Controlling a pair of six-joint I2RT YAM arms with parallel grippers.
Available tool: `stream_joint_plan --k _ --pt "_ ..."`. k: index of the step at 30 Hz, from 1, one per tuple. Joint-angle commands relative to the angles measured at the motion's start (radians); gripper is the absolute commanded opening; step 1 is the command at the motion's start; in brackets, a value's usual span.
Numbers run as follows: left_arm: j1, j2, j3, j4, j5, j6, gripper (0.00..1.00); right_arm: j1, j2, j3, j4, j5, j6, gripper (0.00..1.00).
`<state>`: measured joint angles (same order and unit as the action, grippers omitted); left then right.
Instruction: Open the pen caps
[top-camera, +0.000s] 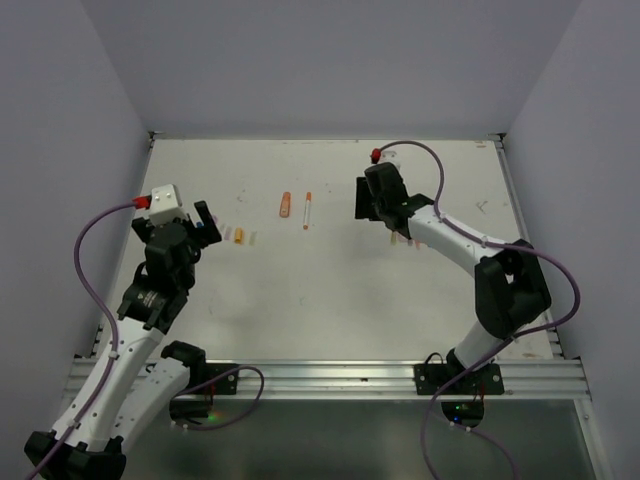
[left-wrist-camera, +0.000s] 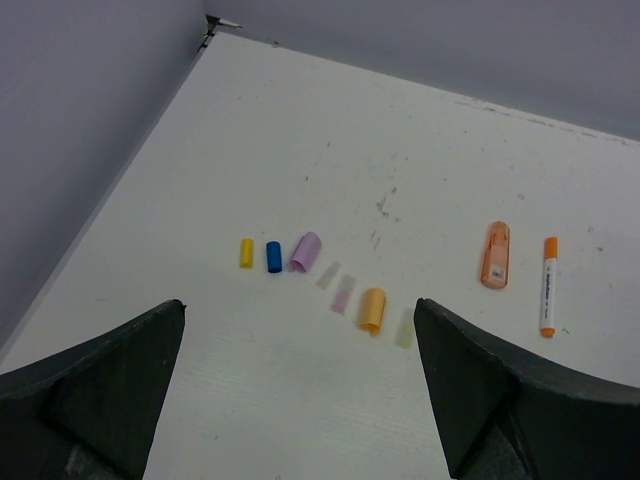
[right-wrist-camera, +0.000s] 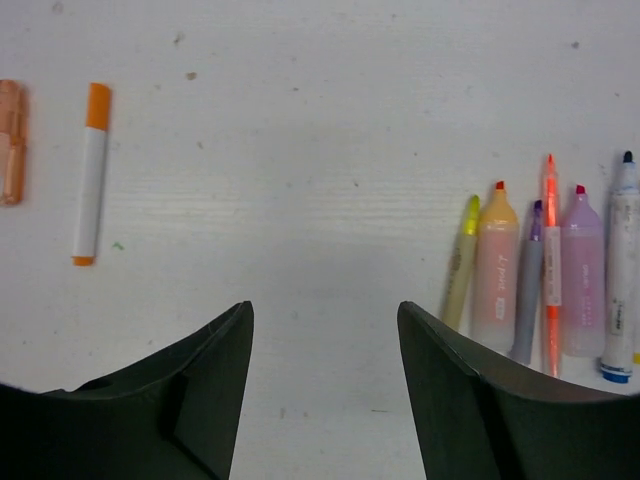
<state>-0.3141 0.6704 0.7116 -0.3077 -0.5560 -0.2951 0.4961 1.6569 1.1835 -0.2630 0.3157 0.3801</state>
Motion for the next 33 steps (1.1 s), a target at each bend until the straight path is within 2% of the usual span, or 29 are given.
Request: stream_joint_plan --k 1,6,15,25,33 --pt "0.004 0.006 0.002 0.042 0.008 0.005 1.00 0.074 0.027 0.077 0.042 -0.026 0.008 0.64" --pt "0.006 0.012 0.000 0.039 0.010 0.007 1.00 0.163 0.133 0.169 0.054 0.016 0.031 0.64" --pt "0.006 0.021 -0.003 0.045 0.030 0.007 1.00 0.236 0.366 0.346 0.110 0.046 0.036 0.64" --pt "0.007 0.029 -0.004 0.047 0.053 0.005 1.00 0.263 0.541 0.498 0.088 0.091 0.016 0.56" --pt "0.006 0.032 -0.004 0.051 0.065 0.005 1.00 0.266 0.624 0.541 0.030 0.108 0.008 0.43"
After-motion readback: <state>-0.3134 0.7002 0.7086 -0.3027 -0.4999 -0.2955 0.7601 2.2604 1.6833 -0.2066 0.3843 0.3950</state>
